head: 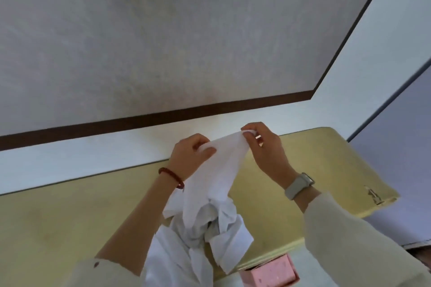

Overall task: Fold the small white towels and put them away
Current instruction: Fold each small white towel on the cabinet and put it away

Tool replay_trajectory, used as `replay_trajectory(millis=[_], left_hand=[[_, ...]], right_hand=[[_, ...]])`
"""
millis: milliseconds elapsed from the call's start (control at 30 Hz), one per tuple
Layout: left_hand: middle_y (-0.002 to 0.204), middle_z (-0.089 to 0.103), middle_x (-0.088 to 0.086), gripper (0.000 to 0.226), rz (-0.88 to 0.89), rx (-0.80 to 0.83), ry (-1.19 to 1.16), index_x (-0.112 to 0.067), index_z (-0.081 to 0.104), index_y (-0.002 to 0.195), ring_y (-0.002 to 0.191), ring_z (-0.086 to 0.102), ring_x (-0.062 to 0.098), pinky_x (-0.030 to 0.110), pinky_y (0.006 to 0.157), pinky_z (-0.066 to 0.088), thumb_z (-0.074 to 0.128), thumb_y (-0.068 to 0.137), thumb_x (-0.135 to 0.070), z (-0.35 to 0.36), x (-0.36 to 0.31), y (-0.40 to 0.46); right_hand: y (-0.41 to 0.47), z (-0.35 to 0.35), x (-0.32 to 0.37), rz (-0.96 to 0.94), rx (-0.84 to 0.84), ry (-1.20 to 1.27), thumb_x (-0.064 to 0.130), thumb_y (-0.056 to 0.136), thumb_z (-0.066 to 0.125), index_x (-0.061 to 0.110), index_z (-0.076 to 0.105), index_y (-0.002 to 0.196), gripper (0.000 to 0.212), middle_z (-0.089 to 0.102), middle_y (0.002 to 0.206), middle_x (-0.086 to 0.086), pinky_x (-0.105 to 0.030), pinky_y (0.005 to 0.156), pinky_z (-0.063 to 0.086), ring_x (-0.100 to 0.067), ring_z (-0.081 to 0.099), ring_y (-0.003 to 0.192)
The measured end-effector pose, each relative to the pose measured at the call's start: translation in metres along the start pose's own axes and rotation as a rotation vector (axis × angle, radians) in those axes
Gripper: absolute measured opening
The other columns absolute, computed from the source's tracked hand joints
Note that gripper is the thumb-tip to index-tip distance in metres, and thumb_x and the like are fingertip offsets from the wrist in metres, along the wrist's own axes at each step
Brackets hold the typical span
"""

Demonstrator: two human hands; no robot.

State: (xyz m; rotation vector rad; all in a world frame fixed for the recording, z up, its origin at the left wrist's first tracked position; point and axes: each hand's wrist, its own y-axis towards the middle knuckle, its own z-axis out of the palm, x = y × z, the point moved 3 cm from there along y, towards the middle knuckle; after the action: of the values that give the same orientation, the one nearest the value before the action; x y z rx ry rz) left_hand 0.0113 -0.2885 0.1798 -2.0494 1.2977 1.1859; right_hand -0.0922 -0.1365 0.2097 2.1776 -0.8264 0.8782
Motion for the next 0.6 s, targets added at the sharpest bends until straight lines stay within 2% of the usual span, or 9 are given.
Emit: replay_trajectory(millis=[133,233,300,367,433,500,600], left_hand=[[0.086,0.056,-0.004,0.02,0.087,-0.027,0.153,-0.008,0.061,0.098,0.081,0.049,0.014,0.019,0.072,0.034,0.063,0.085,-0.023,-0.003,-0.028,0.035],[0.083,0.057,-0.005,0.017,0.099,-0.04,0.171,-0.01,0.063,0.096,0.082,0.052,0.015,0.023,0.074,0.037,0.062,0.085,-0.023,0.015,-0.045,0.057],[0.082,0.059,-0.005,0.015,0.095,-0.039,0.164,-0.011,0.065,0.093,0.082,0.054,0.015,0.024,0.074,0.04,0.061,0.085,-0.023,0.036,-0.057,0.069],[0.086,0.063,-0.001,0.016,0.084,-0.026,0.2,-0.01,0.066,0.094,0.084,0.055,0.016,0.024,0.074,0.04,0.06,0.086,-0.022,0.06,-0.068,0.084],[0.092,0.066,0.003,0.017,0.067,-0.037,0.249,-0.011,0.067,0.095,0.086,0.057,0.019,0.024,0.074,0.041,0.059,0.086,-0.023,0.085,-0.08,0.103],[0.093,0.067,0.006,0.016,0.043,-0.093,0.282,-0.012,0.066,0.095,0.085,0.056,0.021,0.025,0.072,0.04,0.055,0.088,-0.022,0.112,-0.093,0.122],[0.091,0.066,0.008,0.017,0.014,-0.239,0.281,-0.012,0.065,0.097,0.081,0.054,0.021,0.024,0.067,0.034,0.052,0.09,-0.02,0.15,-0.12,0.14]], right_hand=[[0.027,-0.051,-0.007,-0.019,-0.194,-0.021,0.01,0.091,0.051,0.013,0.062,0.093,0.011,0.06,0.084,0.008,-0.008,0.061,0.039,-0.004,0.053,0.07],[0.035,-0.094,-0.034,0.06,-0.338,-0.062,0.016,0.092,0.049,0.017,0.06,0.092,0.011,0.06,0.079,0.004,-0.019,0.064,0.04,-0.004,0.051,0.065],[0.038,-0.124,-0.06,0.135,-0.401,-0.063,0.016,0.092,0.049,0.017,0.059,0.091,0.01,0.06,0.08,0.003,-0.022,0.066,0.04,-0.01,0.051,0.066],[0.04,-0.152,-0.09,0.19,-0.421,-0.043,0.015,0.092,0.05,0.018,0.059,0.09,0.01,0.06,0.084,0.004,-0.025,0.069,0.043,-0.013,0.054,0.07],[0.042,-0.178,-0.122,0.261,-0.422,-0.015,0.015,0.092,0.05,0.018,0.058,0.087,0.01,0.06,0.082,0.001,-0.026,0.06,0.045,-0.01,0.055,0.057],[0.046,-0.203,-0.153,0.32,-0.428,0.036,0.015,0.092,0.049,0.016,0.057,0.087,0.009,0.059,0.081,-0.002,-0.022,0.05,0.046,-0.007,0.056,0.047],[0.053,-0.237,-0.19,0.335,-0.414,0.138,0.012,0.092,0.049,0.012,0.057,0.088,0.009,0.058,0.08,-0.005,-0.018,0.047,0.049,-0.013,0.059,0.058]])
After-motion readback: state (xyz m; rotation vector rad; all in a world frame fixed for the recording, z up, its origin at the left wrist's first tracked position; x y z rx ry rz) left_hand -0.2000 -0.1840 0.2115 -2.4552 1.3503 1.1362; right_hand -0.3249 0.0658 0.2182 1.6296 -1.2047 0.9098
